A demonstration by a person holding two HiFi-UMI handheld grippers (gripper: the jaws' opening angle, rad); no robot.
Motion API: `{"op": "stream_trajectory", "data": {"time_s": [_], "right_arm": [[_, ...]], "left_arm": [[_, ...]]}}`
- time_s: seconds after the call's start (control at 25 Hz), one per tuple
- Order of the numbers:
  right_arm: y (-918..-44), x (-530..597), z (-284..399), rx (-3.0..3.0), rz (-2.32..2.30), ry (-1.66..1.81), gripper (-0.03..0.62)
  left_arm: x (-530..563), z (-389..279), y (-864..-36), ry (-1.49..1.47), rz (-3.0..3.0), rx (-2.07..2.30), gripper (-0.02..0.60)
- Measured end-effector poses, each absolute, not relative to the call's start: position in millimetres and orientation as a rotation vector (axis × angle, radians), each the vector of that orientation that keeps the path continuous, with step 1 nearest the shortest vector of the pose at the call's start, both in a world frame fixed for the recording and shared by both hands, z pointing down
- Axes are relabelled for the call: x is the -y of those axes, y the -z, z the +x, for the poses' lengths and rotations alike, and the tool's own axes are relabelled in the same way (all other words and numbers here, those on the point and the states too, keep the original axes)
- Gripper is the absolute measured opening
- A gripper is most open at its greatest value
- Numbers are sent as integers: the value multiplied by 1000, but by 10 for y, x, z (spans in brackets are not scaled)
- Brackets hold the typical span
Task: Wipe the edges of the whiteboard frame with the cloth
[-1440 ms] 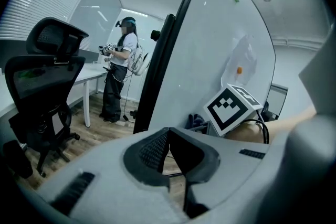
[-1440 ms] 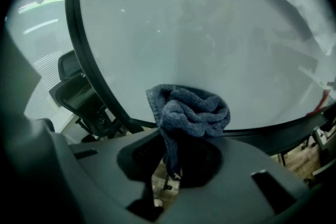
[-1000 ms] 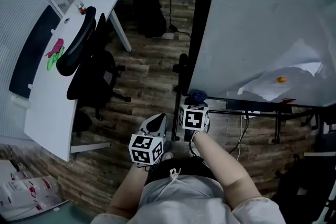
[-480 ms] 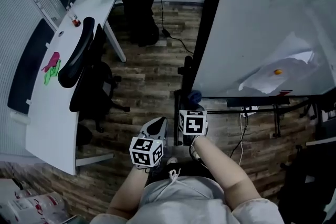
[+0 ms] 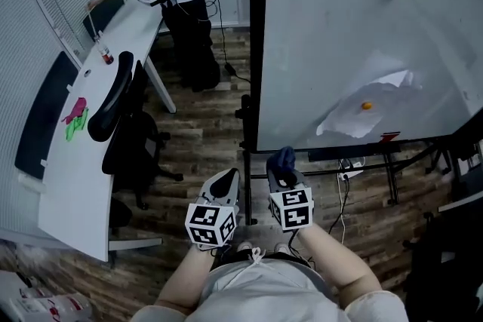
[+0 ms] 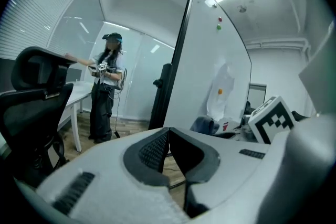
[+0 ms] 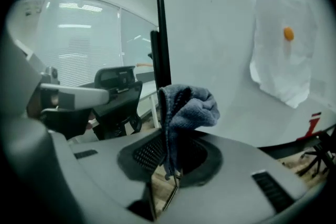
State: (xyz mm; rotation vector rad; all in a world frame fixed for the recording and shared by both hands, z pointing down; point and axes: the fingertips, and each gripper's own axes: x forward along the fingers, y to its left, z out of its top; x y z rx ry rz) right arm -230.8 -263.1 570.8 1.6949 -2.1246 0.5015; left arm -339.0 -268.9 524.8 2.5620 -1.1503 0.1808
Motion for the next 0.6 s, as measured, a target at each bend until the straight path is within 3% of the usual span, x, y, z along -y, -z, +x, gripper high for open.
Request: {"op": "stream_trajectory", "data": {"time_s": [0.6], "right_arm": [[-4405,2067,-1843,2368,1810,-65,66]], "left_arm": [[2306,-2743,-4318,-33,2779,1144,18]]}}
